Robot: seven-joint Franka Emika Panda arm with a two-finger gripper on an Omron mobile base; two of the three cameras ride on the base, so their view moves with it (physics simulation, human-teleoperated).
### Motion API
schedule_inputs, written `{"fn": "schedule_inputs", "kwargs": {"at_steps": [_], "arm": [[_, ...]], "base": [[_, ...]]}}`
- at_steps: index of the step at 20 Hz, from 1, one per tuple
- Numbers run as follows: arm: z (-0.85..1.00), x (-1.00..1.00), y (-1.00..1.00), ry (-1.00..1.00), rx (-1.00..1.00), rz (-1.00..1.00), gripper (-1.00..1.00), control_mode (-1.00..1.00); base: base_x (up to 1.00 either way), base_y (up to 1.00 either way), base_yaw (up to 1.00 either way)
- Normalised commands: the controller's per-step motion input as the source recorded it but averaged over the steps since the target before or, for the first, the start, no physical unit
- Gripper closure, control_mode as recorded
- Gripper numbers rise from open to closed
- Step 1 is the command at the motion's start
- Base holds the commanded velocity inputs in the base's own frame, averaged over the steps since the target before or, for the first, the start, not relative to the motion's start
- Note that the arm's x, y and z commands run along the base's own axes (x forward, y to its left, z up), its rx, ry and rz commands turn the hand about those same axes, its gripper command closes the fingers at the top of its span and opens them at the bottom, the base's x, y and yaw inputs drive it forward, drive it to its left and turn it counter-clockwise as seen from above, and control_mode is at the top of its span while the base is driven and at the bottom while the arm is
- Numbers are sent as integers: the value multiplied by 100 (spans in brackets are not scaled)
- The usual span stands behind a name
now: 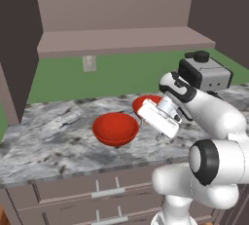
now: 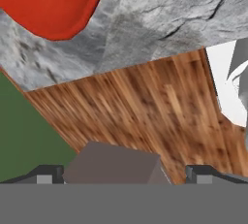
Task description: Open the cabinet. Pick the bowls from the counter and place them in the cabinet. Then close the cabinet.
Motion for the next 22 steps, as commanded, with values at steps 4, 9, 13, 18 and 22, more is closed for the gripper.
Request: {"fn": "schedule_inputs", "kwargs": {"at_steps": [4, 9, 13, 18, 22], "arm": [[-14, 12, 0, -10, 0, -1, -100, -100], [-16, 13, 0, -3, 0, -2, -100, -100], [-18, 18, 0, 0, -3, -4, -100, -100], [-17, 21, 0, -1, -9, -9, -100, -100], [-20, 22, 0, -4, -17, -12, -100, -100]], "base": [[0, 0, 0], [0, 0, 0], [0, 0, 0], [0, 0, 0], [0, 0, 0]]}}
